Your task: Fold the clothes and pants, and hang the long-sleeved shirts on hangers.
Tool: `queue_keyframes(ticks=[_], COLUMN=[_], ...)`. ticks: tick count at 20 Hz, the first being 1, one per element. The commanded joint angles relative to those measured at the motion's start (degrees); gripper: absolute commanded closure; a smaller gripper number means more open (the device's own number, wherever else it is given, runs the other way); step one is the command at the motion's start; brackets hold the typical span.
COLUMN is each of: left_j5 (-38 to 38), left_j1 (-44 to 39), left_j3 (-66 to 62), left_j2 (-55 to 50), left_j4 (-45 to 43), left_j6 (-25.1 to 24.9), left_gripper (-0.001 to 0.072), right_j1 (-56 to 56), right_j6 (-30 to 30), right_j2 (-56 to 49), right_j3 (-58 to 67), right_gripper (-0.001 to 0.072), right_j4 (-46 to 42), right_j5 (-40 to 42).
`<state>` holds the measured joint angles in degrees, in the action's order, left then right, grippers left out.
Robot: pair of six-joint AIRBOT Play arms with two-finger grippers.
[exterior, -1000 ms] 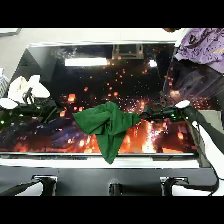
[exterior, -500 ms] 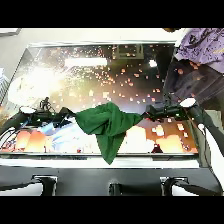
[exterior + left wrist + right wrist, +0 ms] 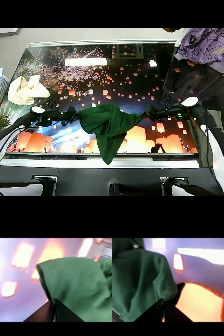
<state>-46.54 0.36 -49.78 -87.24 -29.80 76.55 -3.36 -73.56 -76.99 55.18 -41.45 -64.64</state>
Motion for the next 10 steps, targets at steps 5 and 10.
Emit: queue_keyframes(ticks=[5, 10], left_j5=[-0.37, -6.38], left_j1=[5.05, 10.29], left_j3=[-27.23, -52.15], left_j2=[11.19, 20.17], left_j4=[-20.00, -34.16], left_j6=[10.60, 14.10], left_gripper=[0.0696, 0.0696], right_j1=[-0.02, -0.02], right_j6=[-6.27, -12.31], right_j2=[6.43, 10.91], right_j3=[25.55, 51.17], right_gripper=[0.0681, 0.0680], right_j4=[-17.53, -30.97], right_j5=[2.29, 0.85])
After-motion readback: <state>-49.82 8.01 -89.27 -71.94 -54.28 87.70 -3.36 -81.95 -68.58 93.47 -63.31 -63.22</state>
